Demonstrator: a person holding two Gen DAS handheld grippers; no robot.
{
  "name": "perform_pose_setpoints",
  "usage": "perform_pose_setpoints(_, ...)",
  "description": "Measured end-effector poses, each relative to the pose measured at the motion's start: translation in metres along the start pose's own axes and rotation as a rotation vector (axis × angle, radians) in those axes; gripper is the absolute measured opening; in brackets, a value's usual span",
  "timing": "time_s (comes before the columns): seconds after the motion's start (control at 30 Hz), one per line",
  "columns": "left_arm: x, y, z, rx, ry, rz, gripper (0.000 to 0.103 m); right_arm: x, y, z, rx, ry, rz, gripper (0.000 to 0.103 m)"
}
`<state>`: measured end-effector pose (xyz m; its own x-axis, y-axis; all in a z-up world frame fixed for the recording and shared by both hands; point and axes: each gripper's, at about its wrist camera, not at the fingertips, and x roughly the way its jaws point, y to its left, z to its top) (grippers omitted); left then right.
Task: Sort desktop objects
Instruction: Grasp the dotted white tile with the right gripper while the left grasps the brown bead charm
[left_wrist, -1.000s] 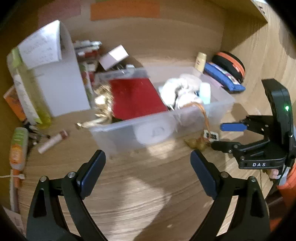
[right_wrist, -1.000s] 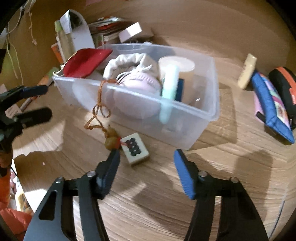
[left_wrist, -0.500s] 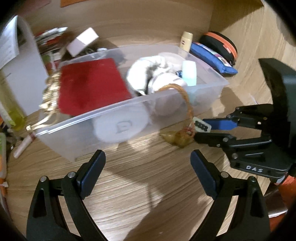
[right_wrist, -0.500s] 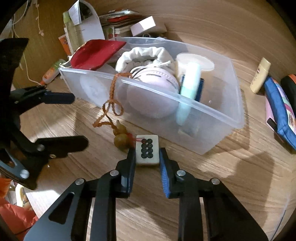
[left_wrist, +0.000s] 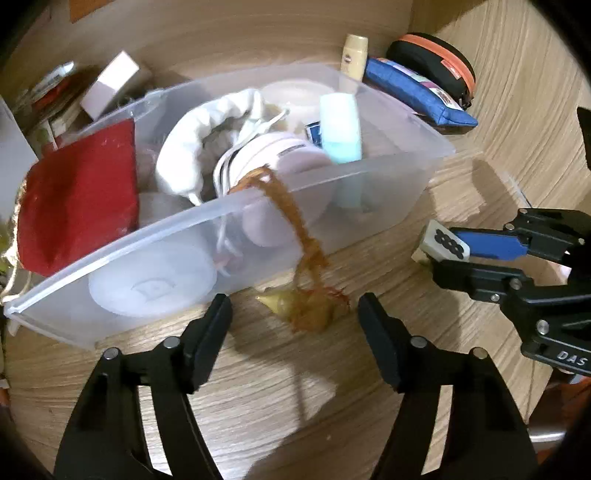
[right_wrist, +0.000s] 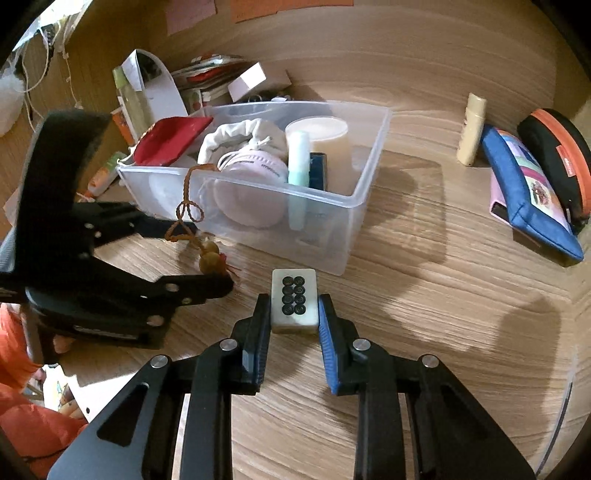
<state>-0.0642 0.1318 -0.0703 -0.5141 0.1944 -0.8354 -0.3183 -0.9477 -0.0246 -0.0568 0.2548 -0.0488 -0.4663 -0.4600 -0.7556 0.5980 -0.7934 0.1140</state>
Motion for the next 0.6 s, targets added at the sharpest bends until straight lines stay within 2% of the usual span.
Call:
perform_pose_setpoints(0.13, -0.001, 0.0, 0.0, 0.021, -0.019, 0.018, 0.04, -0.001, 0.0, -0.001, -0.001, -0.011, 0.022, 0.022)
perform_pose_setpoints(0.4, -0.007, 0.006, -0.004, 0.034, -0.039, 0.003, 0.04, -0.005, 0.002, 0.0, 0.013, -0.03, 0.04, 0.022)
perform_pose_setpoints(0.6, -0.047, 0.016, -0.01, -0.001, -0.135, -0.014, 0.04, -0.015, 0.005, 0.006, 0.015, -0.061, 0.039, 0.022)
